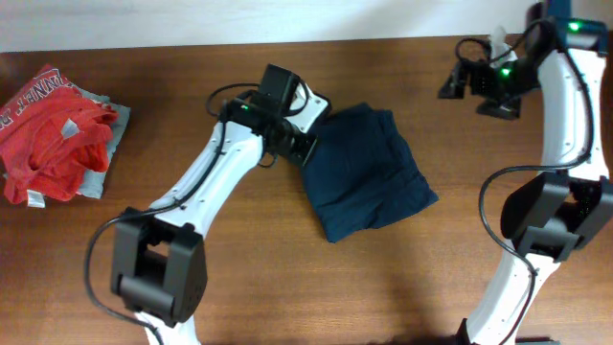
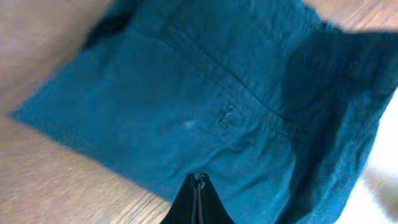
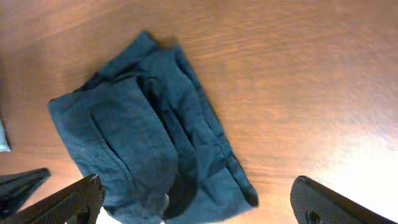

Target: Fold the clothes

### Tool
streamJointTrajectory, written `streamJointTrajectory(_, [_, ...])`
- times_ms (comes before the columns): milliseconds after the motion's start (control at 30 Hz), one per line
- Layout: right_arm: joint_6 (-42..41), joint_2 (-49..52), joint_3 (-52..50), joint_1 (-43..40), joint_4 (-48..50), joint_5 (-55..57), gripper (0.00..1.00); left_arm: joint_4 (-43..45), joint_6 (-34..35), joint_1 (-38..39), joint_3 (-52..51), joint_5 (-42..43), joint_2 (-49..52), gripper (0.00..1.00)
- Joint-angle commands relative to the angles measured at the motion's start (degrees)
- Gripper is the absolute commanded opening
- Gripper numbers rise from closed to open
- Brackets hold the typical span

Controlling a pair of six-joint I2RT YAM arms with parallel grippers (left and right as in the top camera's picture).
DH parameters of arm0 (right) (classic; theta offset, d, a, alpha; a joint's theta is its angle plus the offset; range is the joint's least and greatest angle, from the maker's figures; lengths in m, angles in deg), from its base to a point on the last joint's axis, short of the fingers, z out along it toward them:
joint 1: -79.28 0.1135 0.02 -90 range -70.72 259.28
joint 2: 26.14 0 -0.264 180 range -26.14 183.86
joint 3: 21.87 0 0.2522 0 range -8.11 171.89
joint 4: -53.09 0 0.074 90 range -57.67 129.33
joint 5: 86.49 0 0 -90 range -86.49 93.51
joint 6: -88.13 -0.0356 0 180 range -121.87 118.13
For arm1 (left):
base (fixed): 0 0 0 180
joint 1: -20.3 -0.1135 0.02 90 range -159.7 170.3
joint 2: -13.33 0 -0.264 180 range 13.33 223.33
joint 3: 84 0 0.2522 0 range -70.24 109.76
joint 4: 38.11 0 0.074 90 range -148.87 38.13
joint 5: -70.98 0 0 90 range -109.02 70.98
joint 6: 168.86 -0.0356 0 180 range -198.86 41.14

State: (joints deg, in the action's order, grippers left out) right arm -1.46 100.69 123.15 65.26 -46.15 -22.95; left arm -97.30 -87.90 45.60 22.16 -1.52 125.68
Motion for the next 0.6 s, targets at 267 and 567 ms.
streamJointTrajectory(267, [1.0,-0.9,0.6,-0.6,-2.0,0.8,1.0,-0.2,-4.4,0.8,0.2,-5.4,15.5,0.0])
streamJointTrajectory(567, [1.1,-0.9,0.6,-0.6,-2.2,0.8,0.99,-6.9,-4.7,0.3,9.8,-8.6,12.9,0.0])
